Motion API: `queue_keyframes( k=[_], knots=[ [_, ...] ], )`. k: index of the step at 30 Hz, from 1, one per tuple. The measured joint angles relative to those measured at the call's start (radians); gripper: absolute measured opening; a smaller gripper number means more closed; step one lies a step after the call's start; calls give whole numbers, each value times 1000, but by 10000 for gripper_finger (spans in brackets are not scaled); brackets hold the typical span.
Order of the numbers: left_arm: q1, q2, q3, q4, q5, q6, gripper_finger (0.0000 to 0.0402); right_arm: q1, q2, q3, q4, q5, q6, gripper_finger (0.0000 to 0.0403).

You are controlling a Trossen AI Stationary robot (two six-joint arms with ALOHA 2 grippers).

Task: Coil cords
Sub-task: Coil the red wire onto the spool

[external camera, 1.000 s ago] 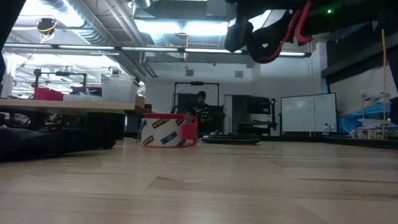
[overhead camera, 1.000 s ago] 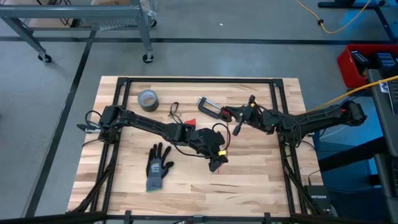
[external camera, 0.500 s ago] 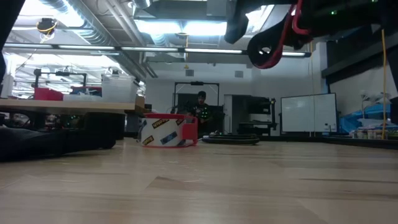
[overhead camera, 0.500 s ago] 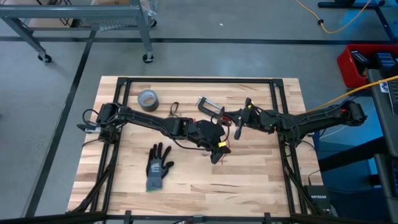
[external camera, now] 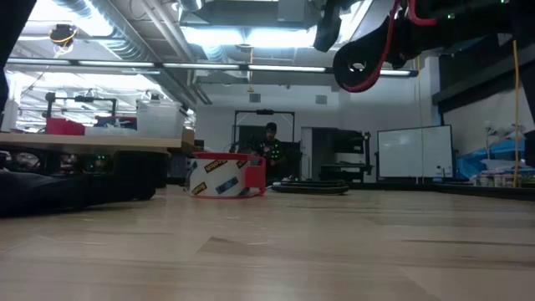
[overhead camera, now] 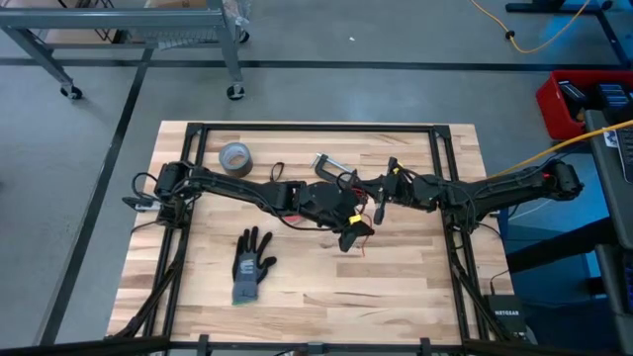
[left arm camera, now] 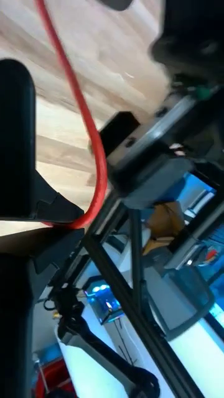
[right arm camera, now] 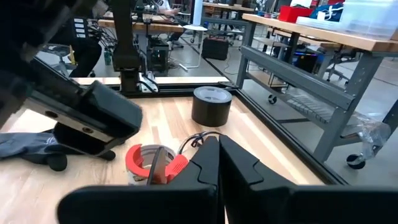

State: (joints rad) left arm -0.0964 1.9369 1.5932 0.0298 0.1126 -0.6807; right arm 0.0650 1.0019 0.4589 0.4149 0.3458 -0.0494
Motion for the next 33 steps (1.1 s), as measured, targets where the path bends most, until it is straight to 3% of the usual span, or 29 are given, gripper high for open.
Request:
queue_keyframes(
  k=[14, 33],
  knots=[
    [26, 0, 0, 99, 1, -8, 1, 0, 0, 0, -9, -123, 0, 5],
    [-11, 0, 0, 80, 4, 73, 1, -1, 1, -1, 85, -140, 98, 5]
  ],
)
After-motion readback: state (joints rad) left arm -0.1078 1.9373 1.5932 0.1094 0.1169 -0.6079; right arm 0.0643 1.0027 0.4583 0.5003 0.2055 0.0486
